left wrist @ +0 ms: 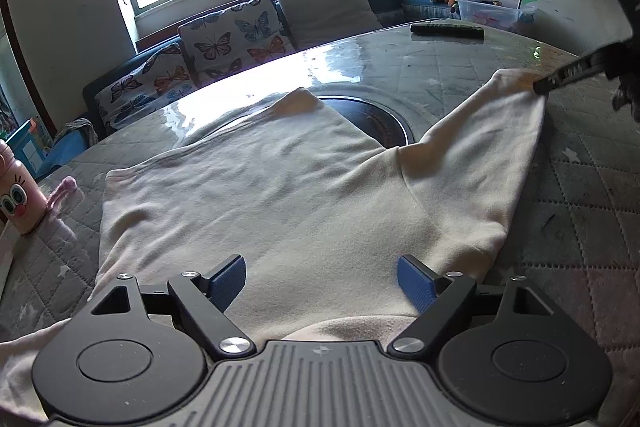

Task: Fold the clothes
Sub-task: 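Lift the sleeve with the right gripper and fold it across the body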

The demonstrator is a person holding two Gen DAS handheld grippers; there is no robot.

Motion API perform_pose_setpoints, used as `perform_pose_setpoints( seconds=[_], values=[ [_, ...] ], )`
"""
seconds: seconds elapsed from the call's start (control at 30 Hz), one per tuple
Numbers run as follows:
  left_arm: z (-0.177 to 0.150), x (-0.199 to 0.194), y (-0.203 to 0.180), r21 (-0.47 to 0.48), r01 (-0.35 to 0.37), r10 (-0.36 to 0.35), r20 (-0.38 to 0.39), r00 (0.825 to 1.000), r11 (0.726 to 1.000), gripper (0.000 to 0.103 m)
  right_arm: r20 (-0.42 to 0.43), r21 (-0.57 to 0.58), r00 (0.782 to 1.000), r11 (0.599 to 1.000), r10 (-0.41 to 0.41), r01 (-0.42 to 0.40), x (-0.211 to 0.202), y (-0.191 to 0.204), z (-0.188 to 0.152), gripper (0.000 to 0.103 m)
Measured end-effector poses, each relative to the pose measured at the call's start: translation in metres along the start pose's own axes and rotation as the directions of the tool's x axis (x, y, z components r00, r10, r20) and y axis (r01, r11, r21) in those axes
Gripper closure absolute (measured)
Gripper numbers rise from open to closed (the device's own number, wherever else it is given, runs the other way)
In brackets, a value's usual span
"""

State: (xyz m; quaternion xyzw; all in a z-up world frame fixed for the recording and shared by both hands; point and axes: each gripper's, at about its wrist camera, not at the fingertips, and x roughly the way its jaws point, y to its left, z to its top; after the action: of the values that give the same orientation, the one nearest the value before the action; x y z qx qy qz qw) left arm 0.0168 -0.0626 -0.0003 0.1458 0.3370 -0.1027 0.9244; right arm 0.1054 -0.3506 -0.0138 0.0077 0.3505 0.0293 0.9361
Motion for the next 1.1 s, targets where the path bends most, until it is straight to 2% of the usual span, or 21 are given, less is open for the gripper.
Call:
perform_pose_setpoints(
  seconds=[0.1, 0.37, 0.6, 0.77, 0.87, 1.1],
  values=[
    [0.004, -0.006, 0.001, -0.005, -0.001, 0.002, 0.017, 1.000, 1.000, 0.018, -0.015, 0.015, 1.000, 1.000, 0.004, -0.004, 0.004, -0.001, -0.004, 0.096],
    [0.010, 0.000, -0.015, 0.027, 0.040, -0.041, 0.029, 0.999, 0.999, 0.018, 0.071, -0.018, 0.995, 0.997, 0.071, -0.070, -0.031, 0.010, 0.024, 0.096],
    [0.004, -0.001, -0.013, 0.015, 0.053, -0.054, 0.032, 0.998, 0.998, 0.018, 0.144, -0.123, 0.969, 0.975, 0.200, -0.183, -0.076, 0.050, 0.054, 0.096],
    [-0.002, -0.016, 0.007, -0.031, 0.038, -0.036, 0.064, 0.997, 0.999, 0.018, 0.161, -0.254, 0.937, 0.930, 0.311, -0.265, -0.103, 0.100, 0.071, 0.096],
    [-0.009, -0.027, 0.027, -0.075, 0.008, -0.002, 0.080, 0.997, 0.997, 0.018, 0.148, -0.335, 0.913, 0.888, 0.379, -0.315, -0.113, 0.137, 0.076, 0.096],
    [-0.036, -0.052, 0.082, -0.201, -0.098, 0.115, 0.072, 0.991, 0.975, 0.018, 0.045, -0.479, 0.865, 0.770, 0.500, -0.421, -0.106, 0.221, 0.067, 0.097]
  ],
)
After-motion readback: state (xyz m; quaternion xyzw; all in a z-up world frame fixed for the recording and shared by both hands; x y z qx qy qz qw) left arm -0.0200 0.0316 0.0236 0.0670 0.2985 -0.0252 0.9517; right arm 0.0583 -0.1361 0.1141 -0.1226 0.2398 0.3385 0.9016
